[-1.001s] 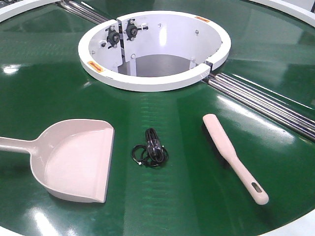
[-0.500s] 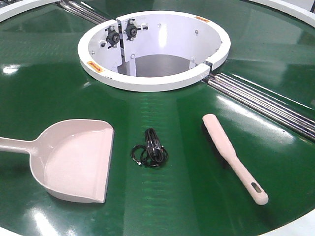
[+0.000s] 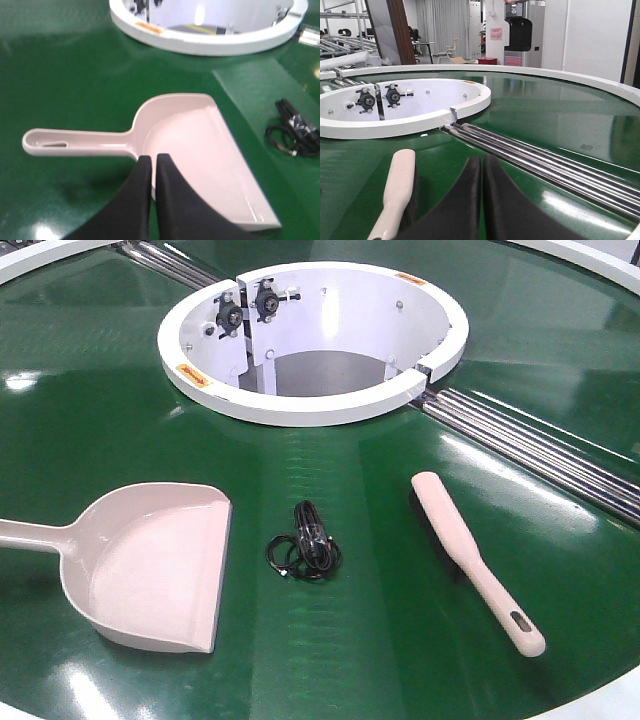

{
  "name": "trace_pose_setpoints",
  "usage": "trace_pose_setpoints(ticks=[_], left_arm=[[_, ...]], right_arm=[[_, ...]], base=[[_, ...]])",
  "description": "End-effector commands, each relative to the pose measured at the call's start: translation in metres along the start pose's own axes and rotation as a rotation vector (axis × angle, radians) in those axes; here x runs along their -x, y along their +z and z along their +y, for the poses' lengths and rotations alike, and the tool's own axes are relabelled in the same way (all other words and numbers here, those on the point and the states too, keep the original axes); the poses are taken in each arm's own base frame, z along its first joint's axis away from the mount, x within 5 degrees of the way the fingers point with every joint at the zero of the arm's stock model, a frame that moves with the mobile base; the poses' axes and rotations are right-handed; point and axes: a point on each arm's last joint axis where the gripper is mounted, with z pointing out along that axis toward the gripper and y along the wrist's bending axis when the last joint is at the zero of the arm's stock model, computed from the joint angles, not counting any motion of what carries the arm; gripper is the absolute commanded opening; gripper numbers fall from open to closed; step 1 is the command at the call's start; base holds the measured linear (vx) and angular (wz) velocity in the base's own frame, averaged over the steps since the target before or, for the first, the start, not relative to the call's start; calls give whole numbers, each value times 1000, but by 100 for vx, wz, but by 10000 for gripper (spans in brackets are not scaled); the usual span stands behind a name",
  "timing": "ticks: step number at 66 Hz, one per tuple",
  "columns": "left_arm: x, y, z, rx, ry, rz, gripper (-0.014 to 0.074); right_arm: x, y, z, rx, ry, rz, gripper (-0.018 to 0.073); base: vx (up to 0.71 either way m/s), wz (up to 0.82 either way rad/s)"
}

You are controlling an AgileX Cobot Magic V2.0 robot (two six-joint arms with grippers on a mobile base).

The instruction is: Clean and inspect green conveyor with broom and dustpan

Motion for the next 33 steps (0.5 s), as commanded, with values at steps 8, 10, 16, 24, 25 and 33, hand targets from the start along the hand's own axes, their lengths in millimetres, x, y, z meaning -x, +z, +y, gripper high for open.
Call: trace_pose_setpoints(ticks=[8,10,16,24,25,33], left_arm=[[18,10,0,3,1,-30,59],[18,12,0,3,4,-20,78],[22,17,1,3,13,7,174],[28,20,1,2,12,21,349],[29,20,1,2,12,19,367],[28,23,1,2,12,32,478]], right_arm=[[6,-1,1,5,-16,-75,-8],[6,-1,1,5,-16,-75,-8],[6,-1,1,5,-16,-75,-8],[6,-1,1,5,-16,-75,-8],[6,-1,1,5,-16,-75,-8],[6,-1,1,5,-16,-75,-8]], base=[[0,0],[0,0],[0,0],[0,0],[0,0],[0,0]])
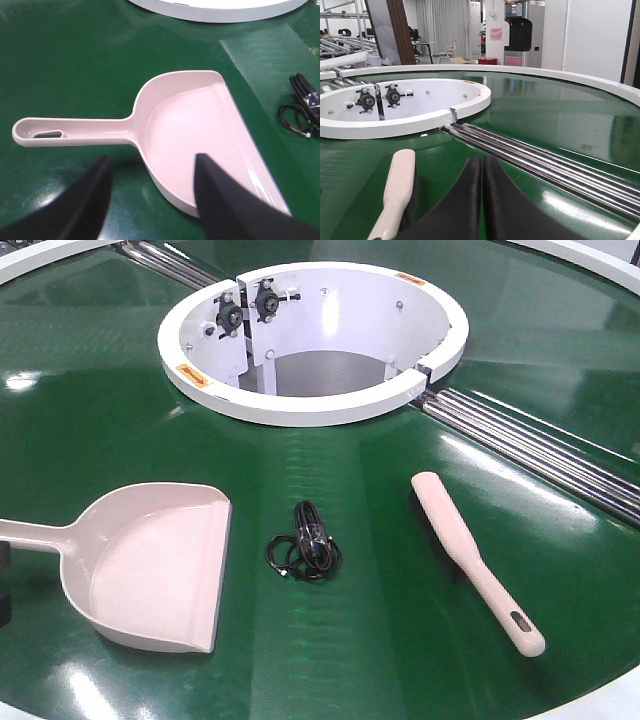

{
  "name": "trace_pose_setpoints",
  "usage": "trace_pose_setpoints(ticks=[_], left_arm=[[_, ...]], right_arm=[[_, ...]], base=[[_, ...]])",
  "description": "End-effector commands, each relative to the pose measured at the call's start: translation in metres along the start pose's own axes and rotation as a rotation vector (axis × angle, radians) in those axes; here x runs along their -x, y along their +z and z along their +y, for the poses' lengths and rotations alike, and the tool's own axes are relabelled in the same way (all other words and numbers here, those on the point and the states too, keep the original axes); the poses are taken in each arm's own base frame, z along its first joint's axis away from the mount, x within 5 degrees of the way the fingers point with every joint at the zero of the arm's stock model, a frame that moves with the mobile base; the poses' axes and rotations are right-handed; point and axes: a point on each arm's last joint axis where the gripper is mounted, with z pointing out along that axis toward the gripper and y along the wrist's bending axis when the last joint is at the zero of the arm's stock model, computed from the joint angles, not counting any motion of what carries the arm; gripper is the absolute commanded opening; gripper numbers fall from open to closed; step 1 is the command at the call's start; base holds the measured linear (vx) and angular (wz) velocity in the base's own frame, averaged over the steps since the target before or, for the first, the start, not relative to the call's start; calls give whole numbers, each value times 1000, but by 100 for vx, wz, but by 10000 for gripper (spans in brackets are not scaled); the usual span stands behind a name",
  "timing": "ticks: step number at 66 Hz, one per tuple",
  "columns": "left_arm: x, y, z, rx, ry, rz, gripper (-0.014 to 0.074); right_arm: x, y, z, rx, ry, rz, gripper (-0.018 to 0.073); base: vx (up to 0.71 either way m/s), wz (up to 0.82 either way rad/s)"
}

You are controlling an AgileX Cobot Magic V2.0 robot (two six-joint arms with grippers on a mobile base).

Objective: Clean and inspect green conveyor with broom and dustpan
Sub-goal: 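Lower the left gripper onto the pink dustpan handle and close it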

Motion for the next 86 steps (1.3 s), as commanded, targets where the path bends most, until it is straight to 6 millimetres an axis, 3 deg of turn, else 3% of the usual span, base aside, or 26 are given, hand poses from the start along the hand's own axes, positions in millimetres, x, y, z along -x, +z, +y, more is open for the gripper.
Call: trace_pose_setpoints(ticks=[1,13,18,27,34,43,51,64,77,86], left_arm=[[15,-3,0,0,-4,-80,484],[15,-3,-2,-28,-67,-78,496],[19,-6,0,-12,16,-46,496],[44,-11,6,17,254,178,496],[77,-10,11,19,386,284,496],[113,15,13,1,528,337,486],[129,45,13,-43,638,423,477],[120,100,12,-167,919,553,468],[107,117,13,-300,1192,658,469],[101,128,12,-338,1218,694,470]], right_arm=[[6,-1,1,5,-16,-75,-8],[6,-1,1,5,-16,-75,-8],[6,-1,1,5,-16,-75,-8],[6,-1,1,5,-16,-75,-8],[6,-1,1,5,-16,-75,-8],[6,-1,1,5,-16,-75,-8],[6,-1,1,5,-16,-75,-8],[6,-1,1,5,-16,-75,-8],[6,-1,1,5,-16,-75,-8],[6,-1,1,5,-16,-75,-8]], base=[[0,0],[0,0],[0,0],[0,0],[0,0],[0,0],[0,0],[0,0],[0,0],[0,0]])
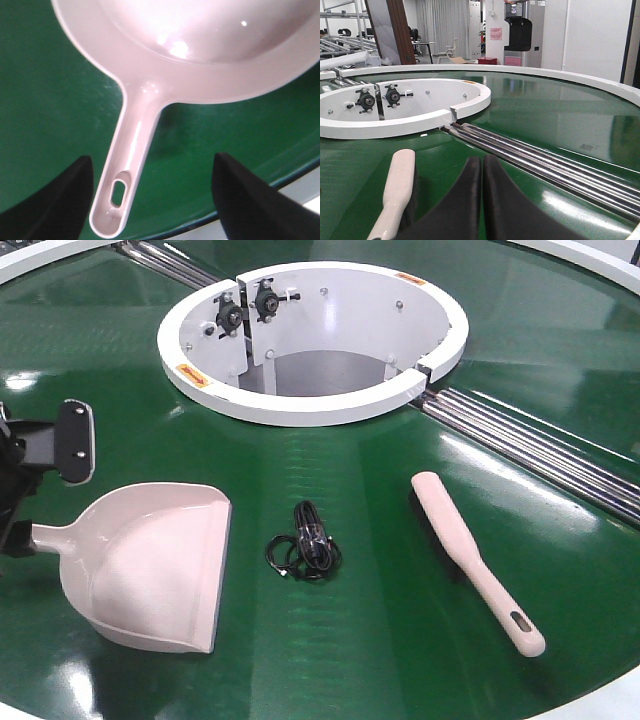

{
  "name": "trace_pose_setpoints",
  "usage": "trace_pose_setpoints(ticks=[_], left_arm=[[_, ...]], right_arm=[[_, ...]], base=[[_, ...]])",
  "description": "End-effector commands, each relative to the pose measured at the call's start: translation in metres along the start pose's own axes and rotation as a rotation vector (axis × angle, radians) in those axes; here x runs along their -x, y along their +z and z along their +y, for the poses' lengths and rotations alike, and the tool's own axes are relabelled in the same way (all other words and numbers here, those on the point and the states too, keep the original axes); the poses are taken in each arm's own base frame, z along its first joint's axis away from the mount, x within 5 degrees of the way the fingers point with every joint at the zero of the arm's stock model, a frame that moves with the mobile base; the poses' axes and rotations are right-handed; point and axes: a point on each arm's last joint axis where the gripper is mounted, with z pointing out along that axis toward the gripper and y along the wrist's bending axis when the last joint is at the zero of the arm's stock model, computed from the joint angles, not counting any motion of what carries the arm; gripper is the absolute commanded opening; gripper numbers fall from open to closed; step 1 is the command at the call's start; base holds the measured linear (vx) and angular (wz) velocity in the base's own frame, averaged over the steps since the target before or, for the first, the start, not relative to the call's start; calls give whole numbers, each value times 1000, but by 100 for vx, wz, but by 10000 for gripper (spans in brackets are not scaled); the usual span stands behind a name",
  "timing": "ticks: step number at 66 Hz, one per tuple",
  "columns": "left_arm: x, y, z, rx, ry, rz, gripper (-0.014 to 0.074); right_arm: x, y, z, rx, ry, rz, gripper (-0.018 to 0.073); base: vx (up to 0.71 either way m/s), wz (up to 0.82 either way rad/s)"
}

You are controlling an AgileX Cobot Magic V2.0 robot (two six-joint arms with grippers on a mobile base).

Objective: Clean and inspect green conveyor with broom and dustpan
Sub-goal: 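Lower the left gripper onto the pink dustpan handle and close it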

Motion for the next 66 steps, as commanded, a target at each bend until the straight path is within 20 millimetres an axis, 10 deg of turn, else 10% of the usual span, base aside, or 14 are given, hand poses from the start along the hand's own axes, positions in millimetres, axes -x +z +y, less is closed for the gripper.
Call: trace_pose_setpoints(ticks=[1,66], left_arm=[[1,-10,7,53,25,-13,472],[10,58,34,-2,143,134,544]], right_arm=[[6,-1,1,5,-16,-75,-8],[6,-1,1,5,-16,-75,-8]], base=[[0,0],[0,0]])
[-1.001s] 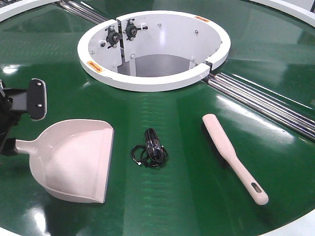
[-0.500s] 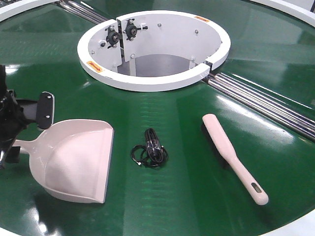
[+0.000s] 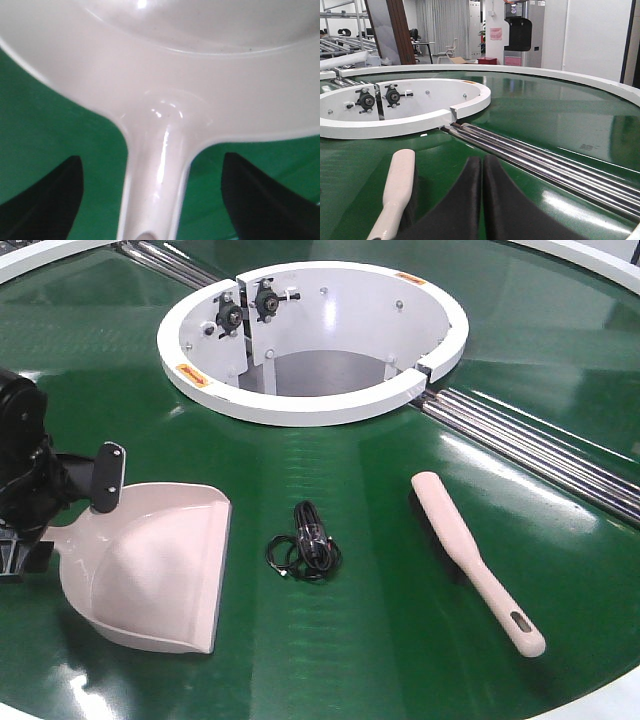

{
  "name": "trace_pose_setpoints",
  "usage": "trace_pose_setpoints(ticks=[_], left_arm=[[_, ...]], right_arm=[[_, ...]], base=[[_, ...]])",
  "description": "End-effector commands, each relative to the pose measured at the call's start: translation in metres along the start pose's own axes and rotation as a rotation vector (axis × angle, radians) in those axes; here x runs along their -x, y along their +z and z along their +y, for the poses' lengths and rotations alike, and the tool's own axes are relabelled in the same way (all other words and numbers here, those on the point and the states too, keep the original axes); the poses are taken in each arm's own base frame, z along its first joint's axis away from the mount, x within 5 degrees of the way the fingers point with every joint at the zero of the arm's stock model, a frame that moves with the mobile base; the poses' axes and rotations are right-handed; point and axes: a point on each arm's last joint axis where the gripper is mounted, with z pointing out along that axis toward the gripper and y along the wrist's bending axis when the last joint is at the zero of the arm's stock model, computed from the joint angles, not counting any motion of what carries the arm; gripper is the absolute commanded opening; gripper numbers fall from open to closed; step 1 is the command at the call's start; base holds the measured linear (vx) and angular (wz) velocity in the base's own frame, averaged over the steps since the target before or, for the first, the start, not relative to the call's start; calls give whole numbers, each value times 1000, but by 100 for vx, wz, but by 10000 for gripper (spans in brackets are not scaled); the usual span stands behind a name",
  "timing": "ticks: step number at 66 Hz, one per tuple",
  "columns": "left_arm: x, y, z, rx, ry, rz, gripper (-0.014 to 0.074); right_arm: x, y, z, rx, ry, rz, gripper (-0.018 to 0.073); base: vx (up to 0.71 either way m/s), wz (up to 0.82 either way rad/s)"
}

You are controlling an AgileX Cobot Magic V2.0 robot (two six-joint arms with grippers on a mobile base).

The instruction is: Clean and inspect green conveyor with broom and dustpan

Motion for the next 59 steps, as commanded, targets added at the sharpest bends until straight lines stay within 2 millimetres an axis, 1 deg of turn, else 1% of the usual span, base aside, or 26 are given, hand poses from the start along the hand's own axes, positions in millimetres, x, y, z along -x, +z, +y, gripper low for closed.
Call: trace_pose_setpoints(ticks=[1,10,16,23,26,33,43,59], left_arm=[[-6,-15,7,75,2,12,544],[-11,-8,8,45,-15,21,530],[-17,-6,9,42,-30,27,481],[-18,-6,10,49,-24,26,372],[-18,-6,11,57,-18,22,299],[-17,-6,12,69,-11,15,160],[-17,-6,11,58,-11,19,-6],[-17,-17,8,85,-2,18,-8]], right_arm=[[6,-1,1,5,-16,-75,-8],[6,-1,1,5,-16,-75,-8],[6,-1,1,5,-16,-75,-8],[6,-1,1,5,-16,-75,-8],[6,-1,1,5,-16,-75,-8],[6,-1,1,5,-16,-75,-8],[6,-1,1,5,-16,-75,-8],[6,-1,1,5,-16,-75,-8]], base=[[0,0],[0,0],[0,0],[0,0],[0,0],[0,0],[0,0],[0,0]])
